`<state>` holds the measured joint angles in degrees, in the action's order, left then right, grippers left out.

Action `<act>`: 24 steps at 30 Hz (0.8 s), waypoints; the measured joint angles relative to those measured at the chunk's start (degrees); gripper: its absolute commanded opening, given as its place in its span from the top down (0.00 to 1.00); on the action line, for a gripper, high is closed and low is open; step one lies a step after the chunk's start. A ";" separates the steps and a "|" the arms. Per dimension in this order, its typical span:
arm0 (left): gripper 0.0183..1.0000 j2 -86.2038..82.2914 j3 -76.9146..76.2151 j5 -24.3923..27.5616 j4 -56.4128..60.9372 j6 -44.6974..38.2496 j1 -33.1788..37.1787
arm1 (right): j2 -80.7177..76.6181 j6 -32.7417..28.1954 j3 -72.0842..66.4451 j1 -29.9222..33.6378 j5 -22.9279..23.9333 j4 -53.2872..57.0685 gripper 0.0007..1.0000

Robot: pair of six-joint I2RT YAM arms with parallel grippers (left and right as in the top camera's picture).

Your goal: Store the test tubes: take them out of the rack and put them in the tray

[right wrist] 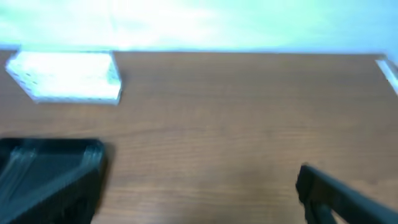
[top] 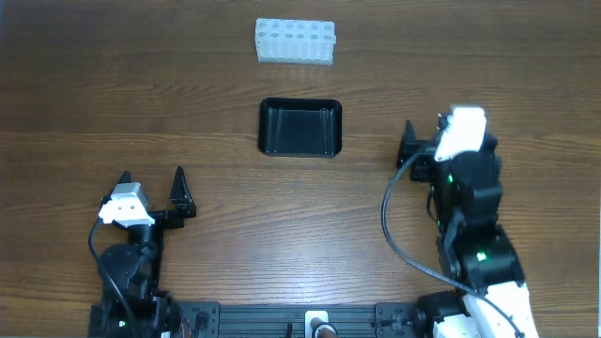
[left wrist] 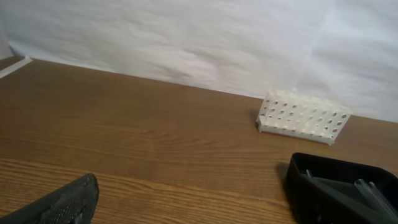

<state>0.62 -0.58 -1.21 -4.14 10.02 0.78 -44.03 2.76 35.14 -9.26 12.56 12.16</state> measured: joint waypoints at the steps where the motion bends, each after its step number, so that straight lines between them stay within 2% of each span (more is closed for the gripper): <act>1: 0.00 0.00 0.00 0.00 0.02 0.00 0.00 | 1.20 -0.31 -1.66 0.37 0.04 -1.38 0.01; 11: 0.00 0.00 0.00 0.00 0.02 0.00 0.00 | 13.05 -1.31 -17.99 4.31 0.00 -15.96 0.01; 19: 0.00 0.00 0.00 0.02 0.00 0.00 0.00 | 15.15 -1.49 -28.72 6.16 0.02 -32.46 0.01; 24: 0.00 0.00 0.00 0.02 0.00 0.00 0.00 | 17.53 -1.51 -33.62 6.23 -0.02 -33.68 0.01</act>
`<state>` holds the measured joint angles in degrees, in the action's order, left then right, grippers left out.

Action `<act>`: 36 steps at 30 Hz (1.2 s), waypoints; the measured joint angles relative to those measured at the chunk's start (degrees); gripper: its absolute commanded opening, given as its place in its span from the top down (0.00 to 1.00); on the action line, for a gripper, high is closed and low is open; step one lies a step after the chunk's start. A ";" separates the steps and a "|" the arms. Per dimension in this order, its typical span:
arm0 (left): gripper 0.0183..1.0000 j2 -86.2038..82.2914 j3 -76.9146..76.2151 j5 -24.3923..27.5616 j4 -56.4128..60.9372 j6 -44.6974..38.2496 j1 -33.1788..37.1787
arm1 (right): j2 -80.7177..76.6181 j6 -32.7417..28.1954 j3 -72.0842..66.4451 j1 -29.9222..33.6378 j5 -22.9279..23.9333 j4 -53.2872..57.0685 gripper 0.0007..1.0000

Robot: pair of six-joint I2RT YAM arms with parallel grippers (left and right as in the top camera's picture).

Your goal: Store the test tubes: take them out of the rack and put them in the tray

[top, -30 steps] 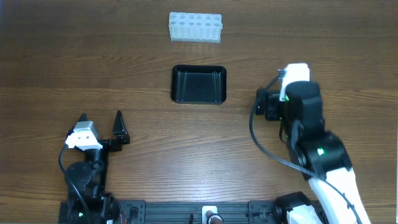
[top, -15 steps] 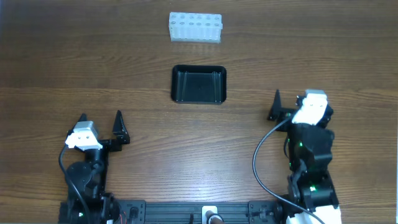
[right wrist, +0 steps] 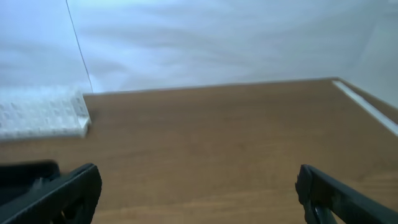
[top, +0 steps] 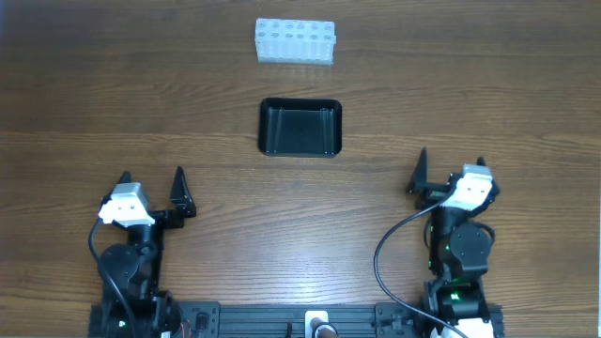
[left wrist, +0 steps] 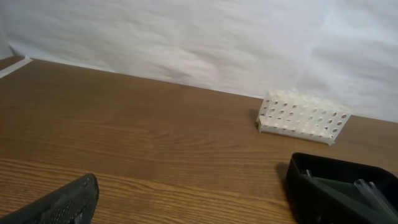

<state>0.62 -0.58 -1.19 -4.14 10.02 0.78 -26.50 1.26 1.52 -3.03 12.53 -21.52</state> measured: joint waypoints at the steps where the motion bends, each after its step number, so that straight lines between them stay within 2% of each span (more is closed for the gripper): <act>1: 0.00 0.00 0.00 -0.02 0.02 0.00 0.00 | 0.96 0.00 -0.46 0.02 0.00 1.36 0.01; 7: 0.00 0.00 0.00 -0.02 0.02 0.00 0.00 | 8.09 0.02 -0.90 0.85 0.00 8.59 0.01; 15: 0.00 0.00 0.00 0.00 0.02 0.00 0.00 | 18.34 0.00 -0.90 1.25 -0.04 23.78 0.01; 25: 0.00 0.00 0.00 0.00 0.00 0.00 0.00 | 25.40 0.02 -0.90 1.25 -0.17 24.46 0.01; 36: 0.00 0.00 0.00 0.00 0.00 0.00 0.00 | 25.62 0.04 -0.90 1.25 -0.17 24.48 0.01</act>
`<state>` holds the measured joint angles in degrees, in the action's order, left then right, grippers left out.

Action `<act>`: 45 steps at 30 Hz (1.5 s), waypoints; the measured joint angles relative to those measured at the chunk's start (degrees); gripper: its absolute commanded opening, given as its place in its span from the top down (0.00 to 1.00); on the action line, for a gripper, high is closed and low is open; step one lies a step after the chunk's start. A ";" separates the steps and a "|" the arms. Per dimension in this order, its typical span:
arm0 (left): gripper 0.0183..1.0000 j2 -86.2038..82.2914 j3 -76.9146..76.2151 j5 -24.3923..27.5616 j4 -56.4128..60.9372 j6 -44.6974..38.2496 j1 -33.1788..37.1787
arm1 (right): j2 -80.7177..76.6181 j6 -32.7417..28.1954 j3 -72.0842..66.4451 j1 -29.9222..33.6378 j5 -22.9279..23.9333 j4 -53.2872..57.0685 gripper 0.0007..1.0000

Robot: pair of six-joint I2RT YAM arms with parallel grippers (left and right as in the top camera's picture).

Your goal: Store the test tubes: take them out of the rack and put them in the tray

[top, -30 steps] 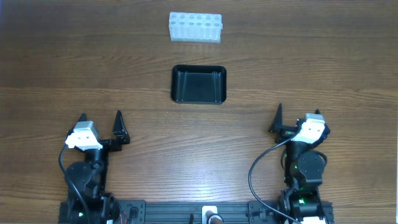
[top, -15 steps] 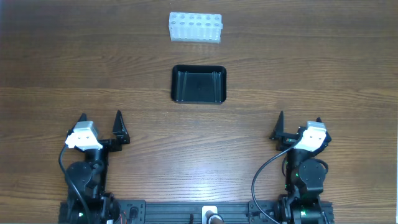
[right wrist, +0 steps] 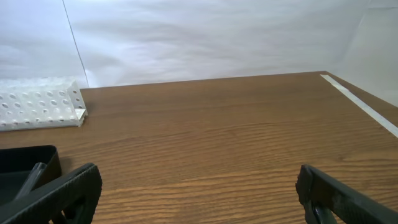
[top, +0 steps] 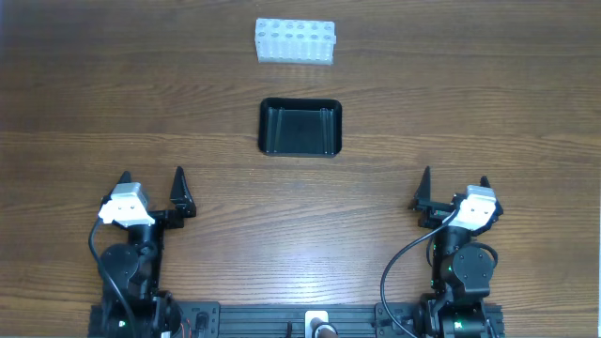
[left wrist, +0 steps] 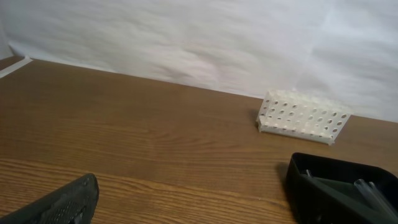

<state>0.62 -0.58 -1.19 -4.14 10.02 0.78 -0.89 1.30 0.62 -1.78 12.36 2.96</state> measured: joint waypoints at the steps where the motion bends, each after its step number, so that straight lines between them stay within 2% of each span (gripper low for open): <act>1: 0.00 0.00 0.00 0.00 0.02 0.00 0.00 | 0.00 -0.02 0.00 0.00 0.00 -0.02 0.01; 20: 0.00 0.00 0.00 0.00 0.02 0.00 0.00 | 0.00 -1.97 0.00 0.00 -5.86 0.50 0.01; 45: 0.00 0.00 0.00 0.00 0.00 0.00 0.00 | 0.00 -2.62 0.00 0.00 -6.27 0.55 0.01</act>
